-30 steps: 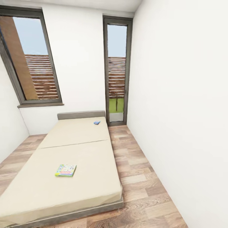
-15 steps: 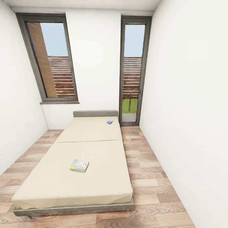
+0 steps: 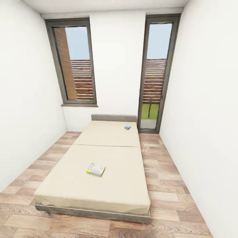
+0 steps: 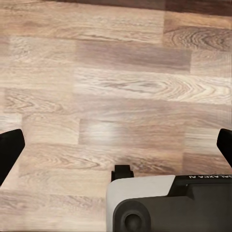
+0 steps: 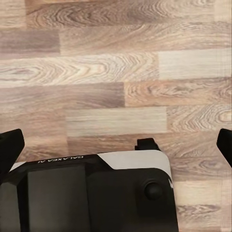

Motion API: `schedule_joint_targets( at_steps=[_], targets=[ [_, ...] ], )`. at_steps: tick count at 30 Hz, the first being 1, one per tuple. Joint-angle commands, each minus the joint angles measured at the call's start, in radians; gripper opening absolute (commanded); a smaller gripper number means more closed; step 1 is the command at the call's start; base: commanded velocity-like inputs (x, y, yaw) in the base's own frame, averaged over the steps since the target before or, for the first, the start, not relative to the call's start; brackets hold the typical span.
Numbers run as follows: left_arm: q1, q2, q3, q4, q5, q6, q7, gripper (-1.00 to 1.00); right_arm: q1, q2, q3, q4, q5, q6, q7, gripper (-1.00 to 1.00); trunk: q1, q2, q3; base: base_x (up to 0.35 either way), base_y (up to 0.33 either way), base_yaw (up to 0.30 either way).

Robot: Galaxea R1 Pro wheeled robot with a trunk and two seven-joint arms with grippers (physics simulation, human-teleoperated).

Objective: Put all the toys in the child's room - the three board games (two on the bed and one on the table), the two jigsaw puzzles on the table, and the tennis ball on the table - inside the toy box on the table in the child's room.

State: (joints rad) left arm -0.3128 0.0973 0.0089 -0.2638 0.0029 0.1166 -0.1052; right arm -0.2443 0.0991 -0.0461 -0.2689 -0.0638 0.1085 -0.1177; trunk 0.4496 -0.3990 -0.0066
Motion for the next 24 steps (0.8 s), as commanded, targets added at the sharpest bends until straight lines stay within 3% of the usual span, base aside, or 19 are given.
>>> schedule_joint_targets(
  at_steps=[1,24],
  targets=[
    [0.0,0.0,0.001,-0.002,0.0,0.006,-0.004,1.0,0.0,0.001,-0.004,-0.003,-0.007,0.005,-0.002,1.0,0.0,-0.001,-0.001,0.0,0.0,0.292],
    [0.0,0.0,0.001,-0.002,0.0,0.006,-0.004,1.0,0.001,0.001,-0.004,-0.003,-0.007,0.005,-0.002,1.0,0.0,-0.001,-0.001,0.0,0.0,0.292]
  ],
)
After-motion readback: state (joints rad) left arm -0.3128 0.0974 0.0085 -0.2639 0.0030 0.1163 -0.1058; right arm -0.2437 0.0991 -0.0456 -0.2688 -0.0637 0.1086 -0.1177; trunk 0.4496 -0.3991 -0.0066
